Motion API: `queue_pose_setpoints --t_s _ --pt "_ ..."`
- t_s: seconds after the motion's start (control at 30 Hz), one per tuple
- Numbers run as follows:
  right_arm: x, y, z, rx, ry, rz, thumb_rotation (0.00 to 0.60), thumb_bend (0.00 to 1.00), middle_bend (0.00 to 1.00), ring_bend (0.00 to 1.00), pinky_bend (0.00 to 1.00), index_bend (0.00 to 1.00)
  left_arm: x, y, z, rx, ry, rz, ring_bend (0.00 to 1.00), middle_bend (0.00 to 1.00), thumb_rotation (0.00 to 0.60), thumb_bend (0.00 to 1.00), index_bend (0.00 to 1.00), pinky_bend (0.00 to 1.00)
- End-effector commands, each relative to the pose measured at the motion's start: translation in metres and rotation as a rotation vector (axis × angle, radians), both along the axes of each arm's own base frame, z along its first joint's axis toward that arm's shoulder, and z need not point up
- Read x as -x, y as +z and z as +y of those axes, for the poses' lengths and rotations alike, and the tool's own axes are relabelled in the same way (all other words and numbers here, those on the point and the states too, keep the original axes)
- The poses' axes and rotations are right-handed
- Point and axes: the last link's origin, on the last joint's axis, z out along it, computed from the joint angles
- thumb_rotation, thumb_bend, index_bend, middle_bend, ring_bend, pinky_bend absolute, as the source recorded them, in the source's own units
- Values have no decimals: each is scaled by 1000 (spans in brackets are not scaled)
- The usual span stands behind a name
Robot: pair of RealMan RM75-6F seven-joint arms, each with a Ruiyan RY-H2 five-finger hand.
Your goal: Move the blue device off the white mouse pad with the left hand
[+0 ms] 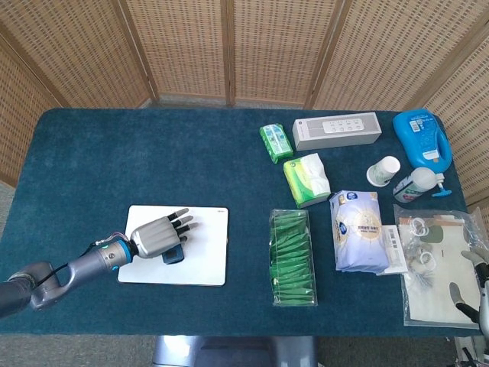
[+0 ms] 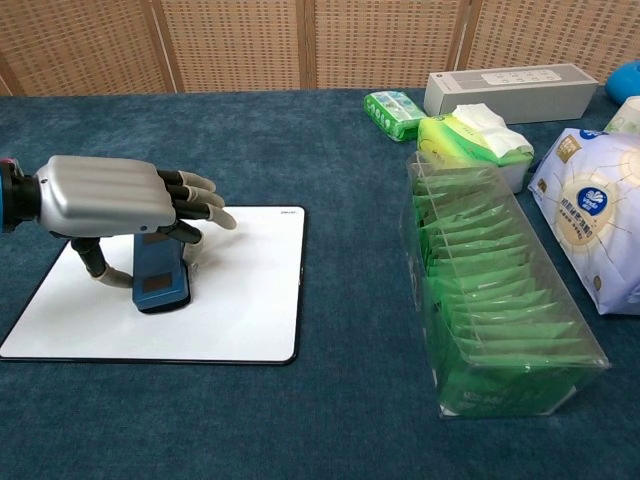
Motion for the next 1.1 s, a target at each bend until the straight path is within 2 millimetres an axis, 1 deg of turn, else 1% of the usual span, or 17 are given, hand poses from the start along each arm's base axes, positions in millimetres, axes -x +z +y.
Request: queue_pose_setpoints --t_s 0.03,0.1,0.23,0.57,0.7,0.83,1.1 --pt "0 0 0 1 0 1 600 309 227 121 246 256 -2 -2 -3 14 -9 -2 0 104 600 344 658 0" --pt "0 1 1 3 1 1 600 309 227 121 246 256 -5 -4 -7 28 -17 -6 0 104 600 343 658 0" --pt "0 1 1 3 1 2 600 308 228 121 246 255 -5 -5 -7 28 -20 -5 0 104 600 343 659 0" --pt "1 -1 1 -3 -1 -3 600 308 227 121 246 255 3 4 8 -32 2 17 0 105 600 343 661 0" --pt "1 0 1 2 -2 -3 600 309 227 121 246 256 5 5 11 -42 16 19 0 104 600 343 662 0" --pt "2 1 3 5 -4 -3 600 308 228 121 246 256 3 2 8 -31 6 22 0 104 600 344 666 0" --pt "4 3 5 10 -5 -6 600 309 227 121 246 256 -11 -6 -6 17 -43 -3 0 105 600 343 665 0"
